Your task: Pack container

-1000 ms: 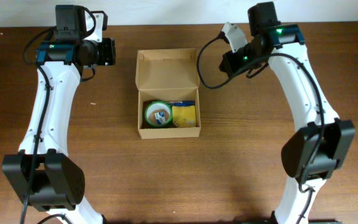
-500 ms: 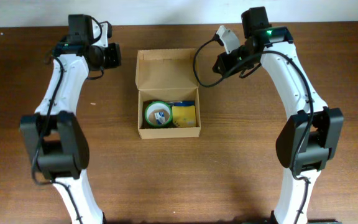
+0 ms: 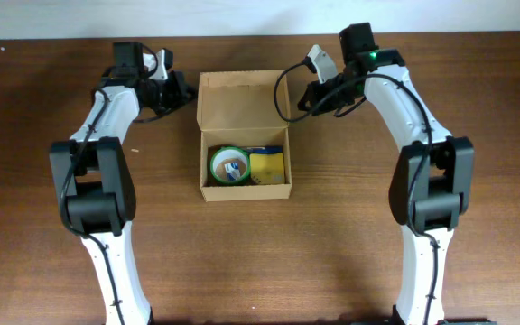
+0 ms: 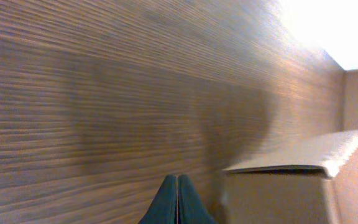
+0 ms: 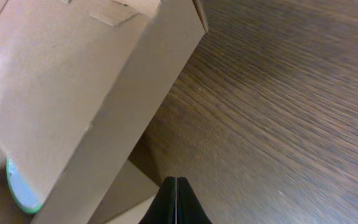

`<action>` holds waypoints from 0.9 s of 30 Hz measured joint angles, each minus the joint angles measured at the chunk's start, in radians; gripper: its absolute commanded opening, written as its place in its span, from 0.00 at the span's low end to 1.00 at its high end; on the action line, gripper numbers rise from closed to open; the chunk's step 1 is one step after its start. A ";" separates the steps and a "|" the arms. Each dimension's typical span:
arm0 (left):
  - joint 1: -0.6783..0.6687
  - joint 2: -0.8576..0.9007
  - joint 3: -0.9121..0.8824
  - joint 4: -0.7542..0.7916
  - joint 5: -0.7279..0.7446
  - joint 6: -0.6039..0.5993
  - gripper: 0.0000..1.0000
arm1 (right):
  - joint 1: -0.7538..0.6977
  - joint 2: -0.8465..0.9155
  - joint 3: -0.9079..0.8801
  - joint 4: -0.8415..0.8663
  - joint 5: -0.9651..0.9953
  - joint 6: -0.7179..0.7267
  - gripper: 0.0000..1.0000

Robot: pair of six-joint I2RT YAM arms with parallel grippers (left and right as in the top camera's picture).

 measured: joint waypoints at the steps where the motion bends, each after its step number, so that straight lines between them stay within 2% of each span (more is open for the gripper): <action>1: -0.005 0.000 0.000 0.003 0.010 -0.004 0.02 | 0.000 0.007 0.000 0.005 -0.011 0.008 0.04; 15: -0.041 0.000 0.001 0.016 0.116 -0.017 0.01 | -0.004 0.039 0.000 0.043 -0.275 0.063 0.04; 21: -0.038 0.000 0.057 0.017 0.192 -0.009 0.02 | -0.010 0.040 0.000 0.044 -0.388 0.065 0.04; 27: -0.042 -0.019 0.066 -0.005 0.223 0.024 0.02 | -0.008 0.037 0.000 0.044 -0.433 0.063 0.04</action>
